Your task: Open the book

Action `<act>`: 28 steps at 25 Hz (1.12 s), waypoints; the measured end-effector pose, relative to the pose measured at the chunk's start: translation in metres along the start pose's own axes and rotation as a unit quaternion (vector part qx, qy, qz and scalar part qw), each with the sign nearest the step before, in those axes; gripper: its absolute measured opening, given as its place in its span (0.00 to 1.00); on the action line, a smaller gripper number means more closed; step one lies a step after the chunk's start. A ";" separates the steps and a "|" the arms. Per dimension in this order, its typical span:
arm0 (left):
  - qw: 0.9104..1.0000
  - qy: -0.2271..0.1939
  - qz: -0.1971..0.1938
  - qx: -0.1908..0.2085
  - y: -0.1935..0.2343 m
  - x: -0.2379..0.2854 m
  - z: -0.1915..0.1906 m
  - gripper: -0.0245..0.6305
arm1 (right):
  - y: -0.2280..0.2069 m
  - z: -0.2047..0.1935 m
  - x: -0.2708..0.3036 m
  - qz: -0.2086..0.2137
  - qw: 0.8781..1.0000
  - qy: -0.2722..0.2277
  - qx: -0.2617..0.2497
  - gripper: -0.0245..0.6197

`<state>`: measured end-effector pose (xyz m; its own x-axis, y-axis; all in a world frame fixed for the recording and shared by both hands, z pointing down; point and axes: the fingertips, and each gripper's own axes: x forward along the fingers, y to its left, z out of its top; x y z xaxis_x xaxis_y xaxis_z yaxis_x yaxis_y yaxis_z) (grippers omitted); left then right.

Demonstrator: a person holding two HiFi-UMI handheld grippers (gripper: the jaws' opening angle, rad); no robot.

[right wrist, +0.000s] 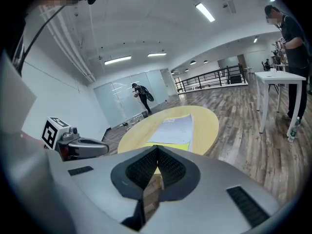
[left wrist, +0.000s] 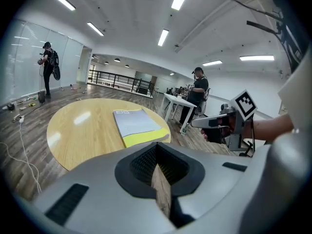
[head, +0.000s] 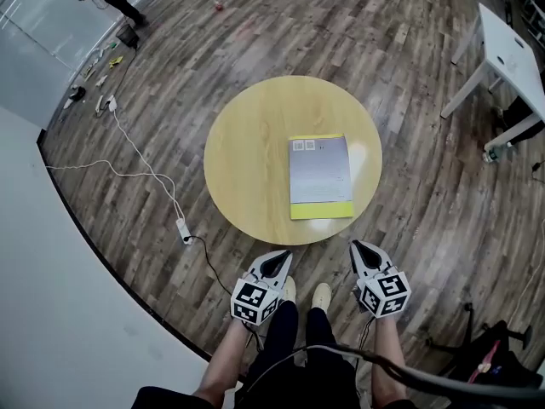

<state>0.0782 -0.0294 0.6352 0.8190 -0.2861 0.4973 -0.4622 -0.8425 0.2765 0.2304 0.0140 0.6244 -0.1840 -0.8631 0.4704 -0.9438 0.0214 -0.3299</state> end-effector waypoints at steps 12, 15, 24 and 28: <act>1.000 0.006 0.007 -0.013 0.019 0.006 -0.002 0.04 | -0.039 -0.025 0.050 -0.032 0.995 0.056 0.077 0.38; 1.000 0.011 0.009 -0.019 0.022 0.008 -0.007 0.04 | -0.050 -0.027 0.058 -0.048 0.992 0.052 0.103 0.39; 0.999 0.019 0.014 -0.031 0.038 0.014 -0.014 0.04 | -0.065 -0.031 0.078 -0.059 0.988 0.056 0.135 0.38; 0.999 0.022 0.018 -0.039 0.046 0.015 -0.017 0.04 | -0.067 -0.032 0.085 -0.064 0.987 0.063 0.134 0.38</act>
<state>0.0636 -0.0642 0.6691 0.7867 -0.2938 0.5429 -0.5171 -0.7940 0.3196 0.2689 -0.0451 0.7125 -0.1161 -0.7794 0.6157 -0.8584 -0.2331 -0.4570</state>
